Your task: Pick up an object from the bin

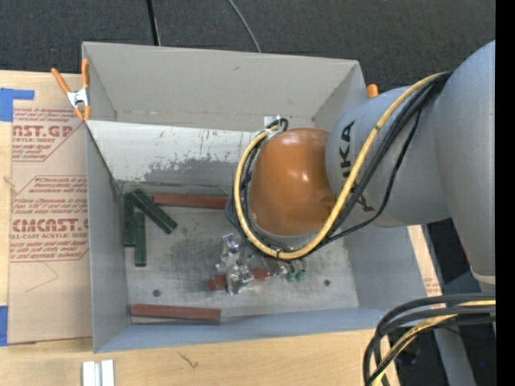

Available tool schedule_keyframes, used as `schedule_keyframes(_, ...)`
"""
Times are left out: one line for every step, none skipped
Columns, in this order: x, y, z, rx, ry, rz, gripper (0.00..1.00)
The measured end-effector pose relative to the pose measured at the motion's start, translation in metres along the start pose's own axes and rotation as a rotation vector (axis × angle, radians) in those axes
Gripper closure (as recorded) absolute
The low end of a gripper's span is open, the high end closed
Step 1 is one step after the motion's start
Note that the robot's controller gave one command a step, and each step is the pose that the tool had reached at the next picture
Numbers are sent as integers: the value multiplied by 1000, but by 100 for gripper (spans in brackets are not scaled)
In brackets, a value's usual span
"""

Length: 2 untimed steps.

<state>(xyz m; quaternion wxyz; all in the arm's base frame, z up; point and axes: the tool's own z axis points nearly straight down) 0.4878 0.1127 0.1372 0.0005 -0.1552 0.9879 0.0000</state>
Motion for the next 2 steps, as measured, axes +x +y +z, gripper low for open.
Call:
schedule_keyframes(1,0,-6,0,3,0,100)
schedule_keyframes(0,0,-14,0,2,0,100)
